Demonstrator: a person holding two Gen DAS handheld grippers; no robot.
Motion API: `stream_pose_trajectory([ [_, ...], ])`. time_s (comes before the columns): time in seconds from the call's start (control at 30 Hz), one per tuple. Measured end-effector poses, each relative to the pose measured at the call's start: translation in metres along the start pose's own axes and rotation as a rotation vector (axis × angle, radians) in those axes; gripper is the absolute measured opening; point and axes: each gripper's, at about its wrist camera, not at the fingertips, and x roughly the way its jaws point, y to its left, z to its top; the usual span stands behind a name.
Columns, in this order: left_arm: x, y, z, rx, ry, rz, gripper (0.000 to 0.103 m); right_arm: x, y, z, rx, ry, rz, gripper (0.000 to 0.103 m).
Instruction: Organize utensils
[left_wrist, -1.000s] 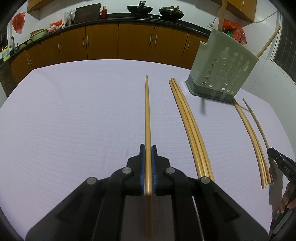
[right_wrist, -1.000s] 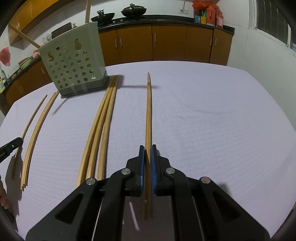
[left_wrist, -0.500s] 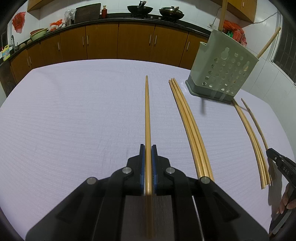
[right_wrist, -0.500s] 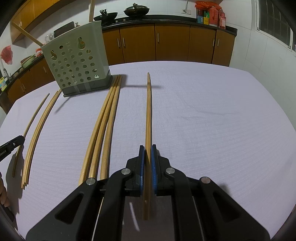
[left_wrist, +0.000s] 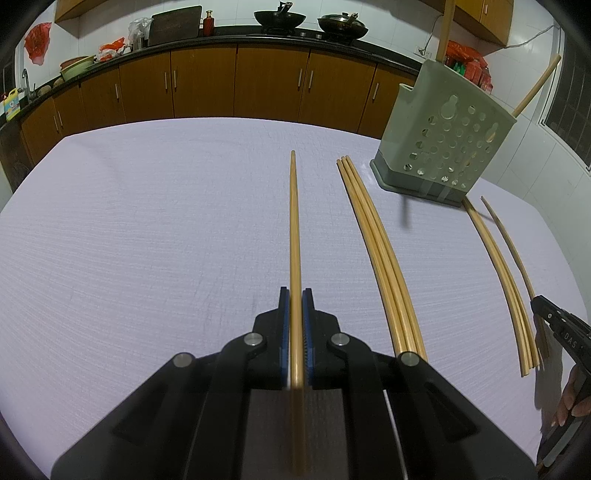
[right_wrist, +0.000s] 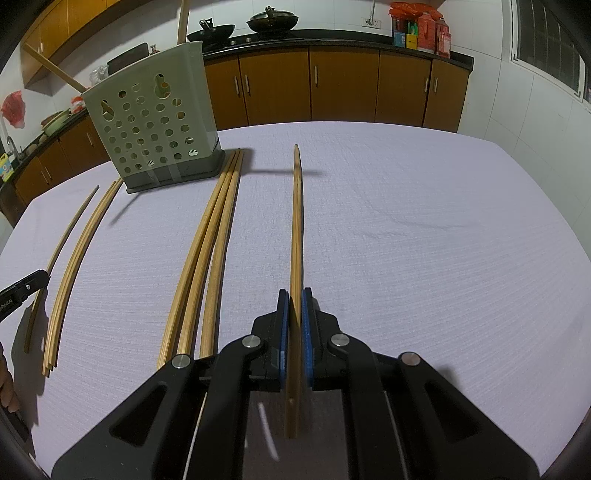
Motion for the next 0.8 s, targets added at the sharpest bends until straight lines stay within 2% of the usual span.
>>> stream_pose_trajectory([
  [0.47,0.0003,-0.0002,-0.0002,0.000,-0.001,-0.001,0.009,-0.0002,0.0001,0.0003,0.001,0.001,0.000,0.008],
  [0.8,-0.0057,-0.0073,-0.0037,0.051,0.002,0.013,0.008,-0.0041,-0.0035,0.0009,0.016,-0.014,0.008,0.007],
])
